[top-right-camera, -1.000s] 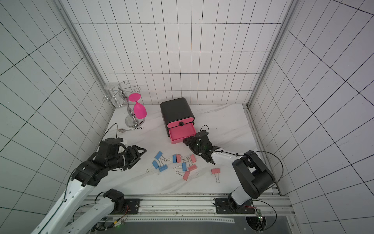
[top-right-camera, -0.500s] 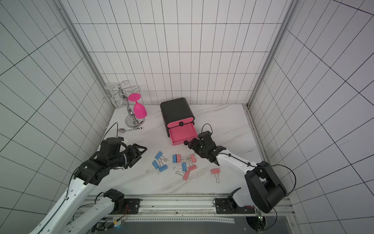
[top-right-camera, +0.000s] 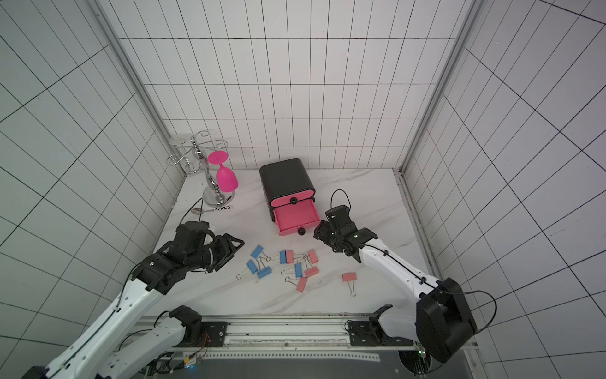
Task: Put the binder clips in the drawer according to color
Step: Pick up the binder clip at the center of the board.
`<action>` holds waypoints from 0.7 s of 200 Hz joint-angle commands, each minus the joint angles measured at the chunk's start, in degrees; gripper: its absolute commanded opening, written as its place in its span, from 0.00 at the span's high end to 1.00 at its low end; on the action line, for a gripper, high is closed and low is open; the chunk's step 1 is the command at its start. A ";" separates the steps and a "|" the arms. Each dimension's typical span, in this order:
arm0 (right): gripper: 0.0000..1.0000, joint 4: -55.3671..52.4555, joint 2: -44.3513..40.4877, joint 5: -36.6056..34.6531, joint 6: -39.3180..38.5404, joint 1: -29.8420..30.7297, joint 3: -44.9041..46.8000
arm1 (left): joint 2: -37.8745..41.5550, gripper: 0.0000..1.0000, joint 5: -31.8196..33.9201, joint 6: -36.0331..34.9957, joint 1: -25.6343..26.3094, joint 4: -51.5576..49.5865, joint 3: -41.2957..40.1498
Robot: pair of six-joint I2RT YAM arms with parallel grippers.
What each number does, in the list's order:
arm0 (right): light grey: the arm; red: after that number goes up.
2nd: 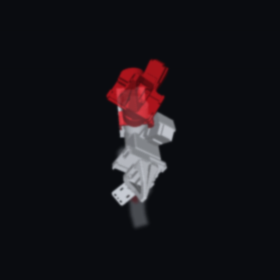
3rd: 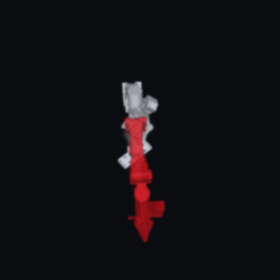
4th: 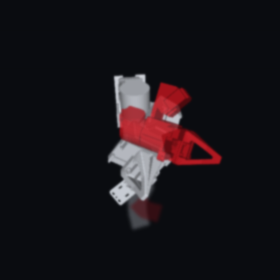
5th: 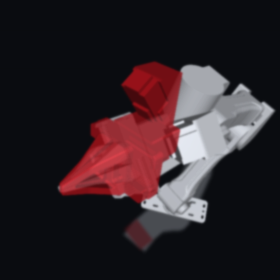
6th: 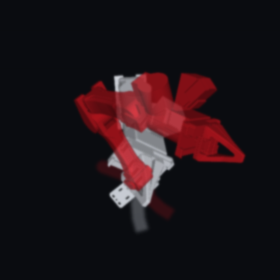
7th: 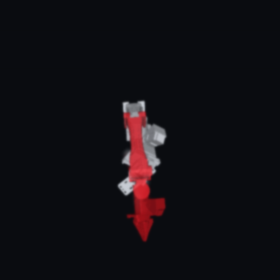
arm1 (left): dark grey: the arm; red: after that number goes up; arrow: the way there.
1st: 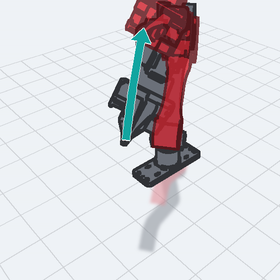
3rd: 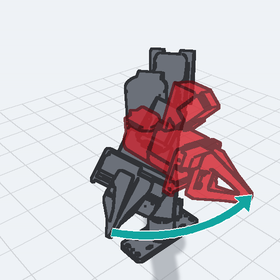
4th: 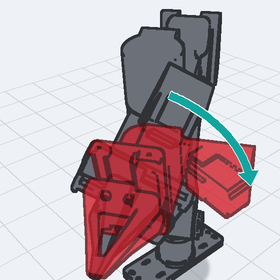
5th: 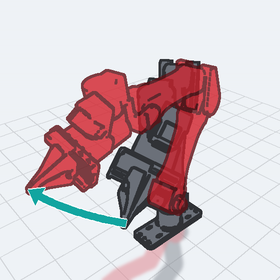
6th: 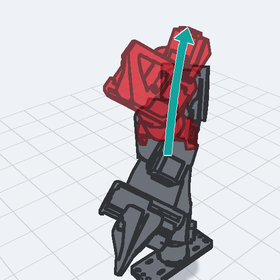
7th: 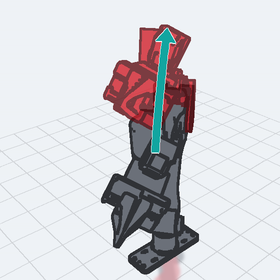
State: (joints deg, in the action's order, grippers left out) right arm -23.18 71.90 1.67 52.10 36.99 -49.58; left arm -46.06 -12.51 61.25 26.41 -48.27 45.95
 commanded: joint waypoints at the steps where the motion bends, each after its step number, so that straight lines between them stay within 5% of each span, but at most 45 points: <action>1: 0.30 -14.94 -1.71 -5.25 -2.61 -0.82 -2.62 | -0.46 0.34 3.35 -0.16 3.24 1.72 -1.95; 73: 0.24 -37.41 -4.76 -12.22 -3.23 -1.40 -1.54 | 0.54 0.34 4.60 5.72 9.20 10.80 -9.15; 140: 0.21 -32.13 -5.39 -3.58 -1.38 -2.19 7.15 | -2.81 0.34 3.59 6.42 10.53 15.45 -8.17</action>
State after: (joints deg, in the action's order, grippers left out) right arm -56.71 66.41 -5.17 49.98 35.70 -44.60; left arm -48.40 -9.04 67.35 36.51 -35.86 36.97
